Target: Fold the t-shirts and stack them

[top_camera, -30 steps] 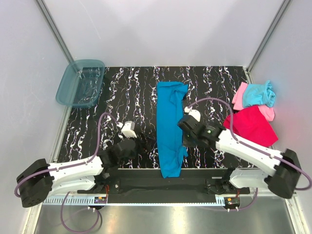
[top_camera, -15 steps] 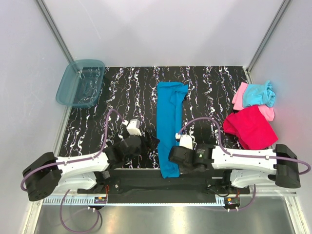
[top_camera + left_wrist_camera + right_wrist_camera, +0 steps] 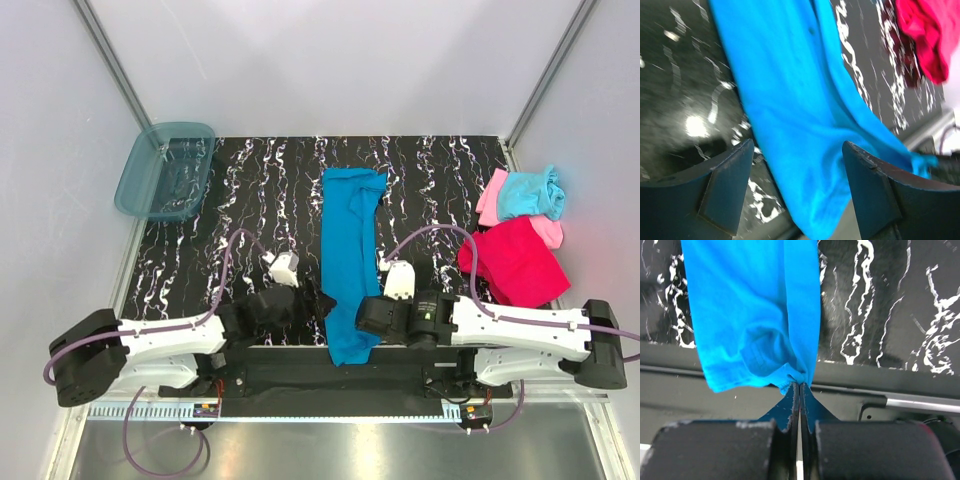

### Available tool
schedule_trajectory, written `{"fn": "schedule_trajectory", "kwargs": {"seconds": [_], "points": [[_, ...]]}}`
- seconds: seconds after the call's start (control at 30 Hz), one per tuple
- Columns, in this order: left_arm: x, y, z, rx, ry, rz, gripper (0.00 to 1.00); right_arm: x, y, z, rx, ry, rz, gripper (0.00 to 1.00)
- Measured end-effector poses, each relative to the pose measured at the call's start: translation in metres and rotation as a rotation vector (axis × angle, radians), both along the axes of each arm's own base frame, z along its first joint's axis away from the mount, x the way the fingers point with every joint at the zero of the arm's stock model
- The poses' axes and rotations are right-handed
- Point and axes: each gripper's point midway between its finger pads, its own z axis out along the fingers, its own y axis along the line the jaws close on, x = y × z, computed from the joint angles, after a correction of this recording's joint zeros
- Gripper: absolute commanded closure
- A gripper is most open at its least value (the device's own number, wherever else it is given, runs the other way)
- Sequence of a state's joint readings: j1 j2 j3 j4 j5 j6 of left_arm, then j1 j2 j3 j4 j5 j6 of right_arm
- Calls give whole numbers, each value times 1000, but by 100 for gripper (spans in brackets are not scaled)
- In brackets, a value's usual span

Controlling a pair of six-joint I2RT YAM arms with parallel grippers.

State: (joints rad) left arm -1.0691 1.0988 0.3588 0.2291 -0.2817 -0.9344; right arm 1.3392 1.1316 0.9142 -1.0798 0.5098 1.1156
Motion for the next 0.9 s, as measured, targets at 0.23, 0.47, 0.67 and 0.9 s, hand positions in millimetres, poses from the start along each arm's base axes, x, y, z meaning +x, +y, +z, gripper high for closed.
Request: {"fn": "schedule_trajectory", "kwargs": {"seconds": [0.23,0.47,0.67,0.9], "points": [[-39,-19,-1,23,24,-135,25,18,1,2,-40,-55,-33,100],[-63,-23,8,43,-10,-233,26,59,-14,20,10,-115,-136,100],[-76,-25,-6,189,-33,-341,28,85,-24,31,37,-158,-176,100],[-103,-42,-36,443,-45,-510,29,90,-14,31,77,-157,-153,100]]}}
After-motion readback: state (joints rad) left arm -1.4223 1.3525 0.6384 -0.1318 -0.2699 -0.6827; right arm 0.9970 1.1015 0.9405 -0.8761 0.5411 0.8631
